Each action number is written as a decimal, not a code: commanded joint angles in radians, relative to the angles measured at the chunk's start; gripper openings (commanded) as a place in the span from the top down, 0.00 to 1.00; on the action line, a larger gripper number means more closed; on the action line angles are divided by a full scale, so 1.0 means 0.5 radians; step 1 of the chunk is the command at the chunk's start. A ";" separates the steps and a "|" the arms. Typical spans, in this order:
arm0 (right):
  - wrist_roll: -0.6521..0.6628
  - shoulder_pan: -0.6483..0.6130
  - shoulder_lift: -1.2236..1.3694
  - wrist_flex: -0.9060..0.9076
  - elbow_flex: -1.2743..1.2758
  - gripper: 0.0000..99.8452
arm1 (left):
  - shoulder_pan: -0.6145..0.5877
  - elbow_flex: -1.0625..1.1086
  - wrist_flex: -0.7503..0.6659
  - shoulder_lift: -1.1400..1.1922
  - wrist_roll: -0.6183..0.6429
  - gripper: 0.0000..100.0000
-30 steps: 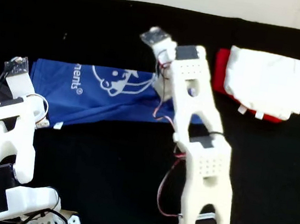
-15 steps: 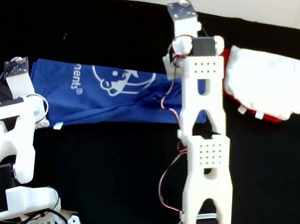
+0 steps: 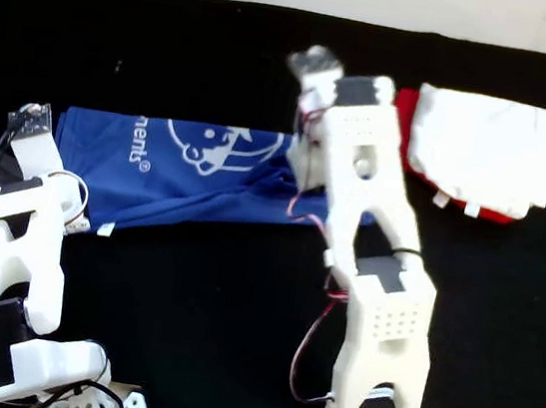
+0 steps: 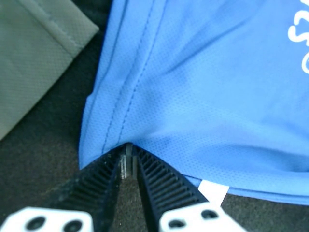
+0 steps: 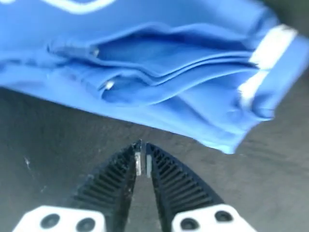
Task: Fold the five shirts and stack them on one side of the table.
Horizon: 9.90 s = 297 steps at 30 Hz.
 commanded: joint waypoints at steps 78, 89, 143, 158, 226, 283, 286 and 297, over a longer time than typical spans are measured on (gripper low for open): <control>0.043 -0.284 -0.296 -0.548 0.032 0.99 | -0.020 -0.005 -0.052 0.002 0.012 0.99; -0.025 -0.600 0.376 -0.888 -0.106 0.99 | -0.020 -0.005 -0.052 0.002 0.012 0.99; 0.129 -0.293 -0.741 0.170 -0.330 0.91 | -0.465 -1.631 0.647 0.790 0.009 0.89; 0.132 0.127 -1.410 0.167 0.195 0.91 | -1.122 -2.929 0.887 1.729 -0.227 0.90; 0.135 0.167 -3.027 0.063 2.180 0.94 | -0.213 -4.568 2.357 2.714 -0.264 0.99; 0.485 1.054 -3.365 -1.877 4.559 0.99 | 1.824 -3.331 1.516 1.591 0.064 0.97; 0.485 1.054 -3.365 -1.877 4.559 0.99 | 1.824 -3.349 1.504 1.591 0.068 0.88; 0.485 1.054 -3.365 -1.877 4.559 0.99 | 1.456 -3.939 2.114 1.610 0.055 0.95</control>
